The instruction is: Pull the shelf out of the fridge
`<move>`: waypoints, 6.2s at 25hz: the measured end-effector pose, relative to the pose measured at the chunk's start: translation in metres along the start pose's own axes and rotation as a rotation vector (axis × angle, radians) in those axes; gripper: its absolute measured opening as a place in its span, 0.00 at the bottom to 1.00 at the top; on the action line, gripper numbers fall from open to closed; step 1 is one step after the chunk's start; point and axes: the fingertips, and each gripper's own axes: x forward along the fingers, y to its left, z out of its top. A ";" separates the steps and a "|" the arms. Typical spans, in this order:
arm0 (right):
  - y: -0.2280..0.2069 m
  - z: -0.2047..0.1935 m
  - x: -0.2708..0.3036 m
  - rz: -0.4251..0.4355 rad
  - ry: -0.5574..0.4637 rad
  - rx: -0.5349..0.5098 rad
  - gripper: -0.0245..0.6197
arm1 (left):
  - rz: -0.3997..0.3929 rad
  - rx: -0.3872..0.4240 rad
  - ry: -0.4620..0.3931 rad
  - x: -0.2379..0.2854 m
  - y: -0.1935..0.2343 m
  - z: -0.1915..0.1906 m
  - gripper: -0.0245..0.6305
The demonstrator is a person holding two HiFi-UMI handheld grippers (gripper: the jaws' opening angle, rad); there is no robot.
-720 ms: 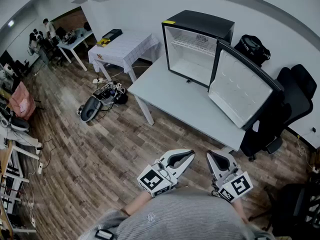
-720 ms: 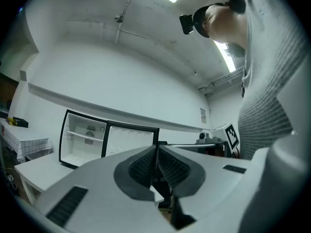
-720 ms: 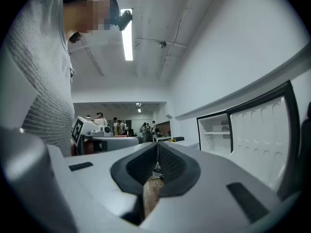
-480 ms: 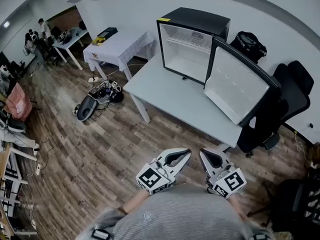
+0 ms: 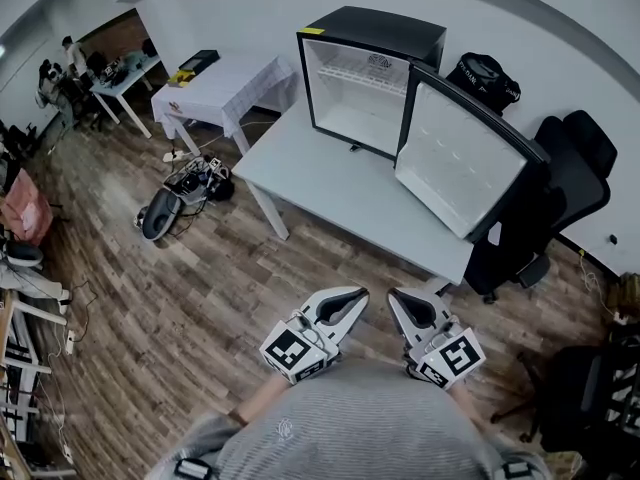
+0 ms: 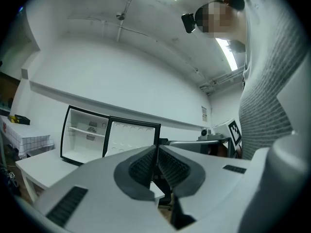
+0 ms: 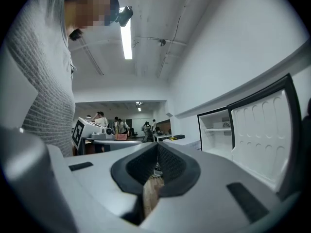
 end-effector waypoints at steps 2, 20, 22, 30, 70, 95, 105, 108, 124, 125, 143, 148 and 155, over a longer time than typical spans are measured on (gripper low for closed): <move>0.000 -0.001 -0.001 0.005 -0.003 0.011 0.06 | -0.001 -0.001 0.007 -0.001 -0.001 -0.002 0.08; 0.000 -0.004 -0.005 0.062 -0.015 0.045 0.06 | -0.003 0.014 0.031 0.009 -0.006 -0.007 0.08; -0.002 -0.003 -0.005 0.060 -0.016 0.043 0.06 | 0.004 0.008 0.034 0.009 -0.005 -0.007 0.08; -0.004 -0.003 -0.003 0.056 -0.012 0.038 0.06 | 0.004 0.003 0.028 0.012 -0.005 -0.008 0.08; -0.083 0.002 0.100 -0.036 -0.016 0.013 0.06 | -0.036 0.019 -0.011 0.056 0.133 0.018 0.08; -0.196 0.024 0.296 -0.131 -0.014 -0.004 0.06 | -0.136 0.009 0.018 0.122 0.353 0.055 0.08; -0.224 0.024 0.342 -0.201 -0.022 0.000 0.06 | -0.171 -0.084 0.056 0.152 0.420 0.051 0.08; -0.232 0.022 0.343 -0.230 -0.018 -0.005 0.06 | -0.201 -0.067 0.067 0.163 0.419 0.049 0.08; -0.288 0.034 0.319 -0.209 -0.005 -0.029 0.06 | -0.126 -0.132 0.075 0.223 0.423 0.039 0.08; -0.291 0.035 0.317 -0.206 -0.004 -0.028 0.06 | -0.121 -0.139 0.078 0.227 0.423 0.038 0.08; -0.321 0.036 0.317 -0.191 0.001 -0.022 0.06 | -0.109 -0.153 0.109 0.264 0.428 0.028 0.08; -0.322 0.035 0.319 -0.199 0.006 -0.020 0.06 | -0.113 -0.189 0.114 0.272 0.435 0.028 0.08; -0.325 0.033 0.319 -0.224 0.010 -0.014 0.06 | -0.133 -0.344 0.084 0.287 0.444 0.028 0.09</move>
